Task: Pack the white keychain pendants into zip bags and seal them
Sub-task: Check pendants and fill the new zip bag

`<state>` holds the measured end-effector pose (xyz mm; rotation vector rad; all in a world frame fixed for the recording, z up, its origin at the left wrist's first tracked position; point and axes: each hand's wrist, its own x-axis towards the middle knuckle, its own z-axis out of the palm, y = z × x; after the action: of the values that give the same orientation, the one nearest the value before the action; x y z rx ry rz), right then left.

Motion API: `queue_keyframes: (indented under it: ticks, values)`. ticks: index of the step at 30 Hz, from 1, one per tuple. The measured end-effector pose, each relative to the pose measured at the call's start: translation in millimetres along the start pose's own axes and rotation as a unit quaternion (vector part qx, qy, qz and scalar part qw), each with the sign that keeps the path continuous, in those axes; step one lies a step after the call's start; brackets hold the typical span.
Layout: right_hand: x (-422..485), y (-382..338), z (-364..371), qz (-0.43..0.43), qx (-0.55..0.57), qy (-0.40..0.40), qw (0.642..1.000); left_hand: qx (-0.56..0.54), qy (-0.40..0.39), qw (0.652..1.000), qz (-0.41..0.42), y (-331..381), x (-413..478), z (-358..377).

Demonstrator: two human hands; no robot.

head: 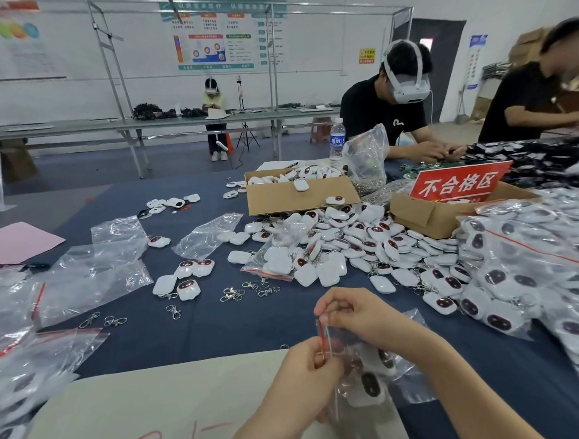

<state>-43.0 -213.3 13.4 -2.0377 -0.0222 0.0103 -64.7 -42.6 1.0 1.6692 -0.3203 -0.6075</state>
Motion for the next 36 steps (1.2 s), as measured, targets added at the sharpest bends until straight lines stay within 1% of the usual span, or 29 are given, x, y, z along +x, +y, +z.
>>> queue_keyframes:
  ticks: [3, 5, 8, 9, 10, 12, 13, 15, 16, 18, 20, 22, 25, 27, 28, 30, 32, 33, 36]
  values:
    - [-1.7, -1.0, -0.3, -0.003, -0.011, -0.002, 1.0, -0.028, -0.047, 0.997, -0.047, 9.5, -1.0, -7.9]
    - [-2.6, -1.4, -0.2, -0.002, -0.003, 0.002, 1.0, -0.065, -0.059, 0.993, -0.075, 15.0, -1.2, -13.2]
    - [-2.9, -2.5, -0.3, 0.002, 0.02, 0.004, 1.0, -0.159, -0.072, 0.981, -0.083, 18.2, -3.7, -16.2]
    - [-2.2, -2.8, -0.2, 0.001, 0.015, 0.003, 1.0, -0.179, -0.077, 0.977, -0.083, 18.5, -5.3, -16.9]
    - [-1.3, -3.1, 0.1, 0.0, 0.01, 0.0, 1.0, -0.176, -0.076, 0.978, -0.083, 17.6, -5.9, -18.7]
    - [2.0, -2.7, 0.3, 0.002, 0.009, -0.001, 1.0, -0.114, -0.041, 0.99, -0.07, 14.3, -3.8, -24.5]
    - [3.9, -1.7, -0.3, 0.007, 0.017, 0.007, 1.0, -0.068, -0.007, 0.996, -0.053, 12.4, -1.1, -28.6]
    - [8.7, 0.8, -3.8, 0.016, 0.019, 0.044, 0.999, -0.003, 0.074, 0.997, -0.006, 7.2, 7.9, -38.4]
    - [12.3, 3.0, -5.8, 0.018, 0.004, 0.072, 0.997, -0.002, 0.109, 0.994, 0.017, 4.5, 14.2, -43.6]
    - [20.9, 8.8, -7.8, 0.026, -0.033, 0.131, 0.99, -0.032, 0.157, 0.986, 0.044, 0.9, 27.7, -52.4]
    - [30.6, 15.0, -6.2, 0.035, -0.086, 0.163, 0.982, -0.064, 0.174, 0.981, 0.054, -0.8, 42.6, -58.5]
    - [39.6, 21.3, -2.9, 0.048, -0.147, 0.161, 0.975, -0.109, 0.172, 0.978, 0.052, -1.2, 57.0, -61.2]
    - [52.9, 26.5, -1.9, 0.084, -0.185, 0.16, 0.966, -0.208, 0.163, 0.963, 0.052, 0.5, 78.6, -61.9]
    - [62.0, 28.8, -2.4, 0.102, -0.203, 0.164, 0.96, -0.239, 0.159, 0.956, 0.06, 3.6, 92.7, -61.4]
    - [65.6, 29.5, -2.4, 0.108, -0.213, 0.169, 0.956, -0.237, 0.159, 0.956, 0.065, 5.1, 99.7, -60.7]
    - [70.3, 32.8, -1.2, 0.11, -0.235, 0.183, 0.948, -0.175, 0.165, 0.967, 0.085, 4.7, 111.7, -58.0]
    - [72.4, 38.8, -1.7, 0.099, -0.239, 0.187, 0.948, -0.067, 0.167, 0.976, 0.121, -0.2, 119.3, -54.1]
    - [72.9, 42.2, -3.5, 0.093, -0.219, 0.184, 0.954, -0.011, 0.162, 0.976, 0.144, -3.1, 122.0, -52.0]
    - [71.3, 48.7, -8.8, 0.086, -0.132, 0.164, 0.974, 0.143, 0.143, 0.955, 0.218, -11.7, 127.3, -48.9]
